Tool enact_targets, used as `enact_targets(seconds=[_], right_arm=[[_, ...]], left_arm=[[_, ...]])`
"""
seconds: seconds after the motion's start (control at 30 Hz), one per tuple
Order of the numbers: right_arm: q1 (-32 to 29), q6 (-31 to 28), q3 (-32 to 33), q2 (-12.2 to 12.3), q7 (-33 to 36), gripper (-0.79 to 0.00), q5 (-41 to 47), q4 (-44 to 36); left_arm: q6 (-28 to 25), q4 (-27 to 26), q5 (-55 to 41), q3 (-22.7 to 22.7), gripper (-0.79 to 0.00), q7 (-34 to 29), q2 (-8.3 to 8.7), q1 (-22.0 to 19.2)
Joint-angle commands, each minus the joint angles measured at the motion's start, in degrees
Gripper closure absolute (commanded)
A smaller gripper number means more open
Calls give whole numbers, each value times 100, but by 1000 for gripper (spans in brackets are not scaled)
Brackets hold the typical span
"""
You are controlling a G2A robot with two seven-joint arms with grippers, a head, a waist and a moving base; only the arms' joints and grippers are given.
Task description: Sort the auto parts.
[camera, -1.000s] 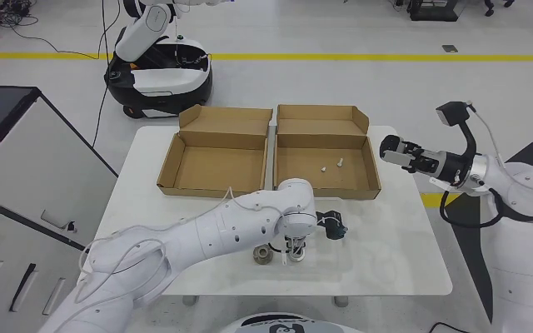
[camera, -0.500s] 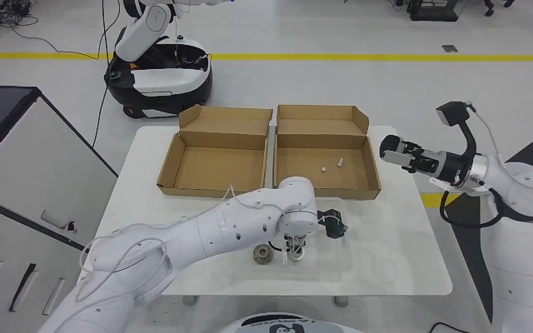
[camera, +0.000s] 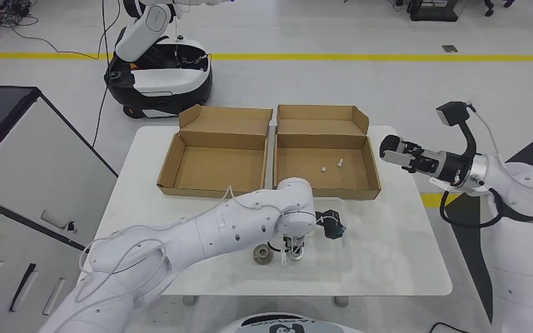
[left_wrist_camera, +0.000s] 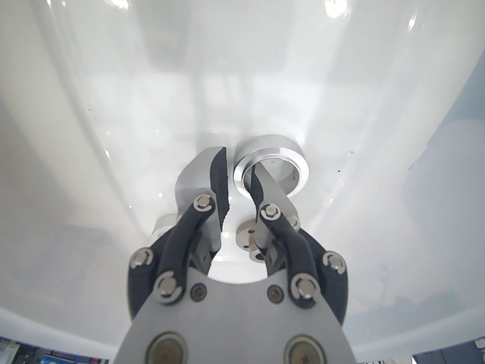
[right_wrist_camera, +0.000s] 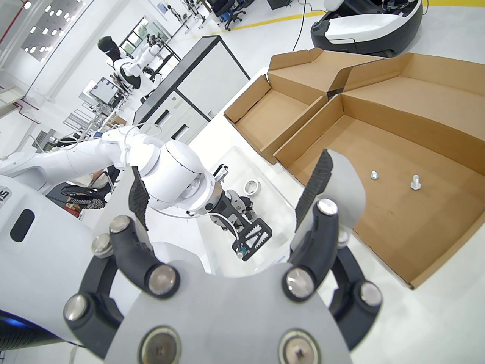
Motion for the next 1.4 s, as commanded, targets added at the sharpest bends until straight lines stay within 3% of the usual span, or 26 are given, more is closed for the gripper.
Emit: enact_targets(seconds=[0.0,0.03,0.3,0.53,0.83,1.2,1.37], right_arm=[[0,0,0,0,0,-785,1,0],[0,0,0,0,0,-785,1,0],[0,0,0,0,0,-785,1,0],[0,0,0,0,0,-785,1,0],[0,0,0,0,0,-785,1,0],[0,0,0,0,0,-785,1,0],[0,0,0,0,0,-785,1,0]], left_arm=[[-12,39,4,0,-86,13,-6,4],[-15,56,11,2,0,16,-10,8],[52,-105,73,-90,0,-51,29,17],[269,-725,148,-334,0,-268,213,-44],[332,-1642,171,-720,0,-331,687,-202],[328,-2814,-30,-1078,0,-329,1532,-406],[328,-2814,-30,-1078,0,-329,1532,-406]])
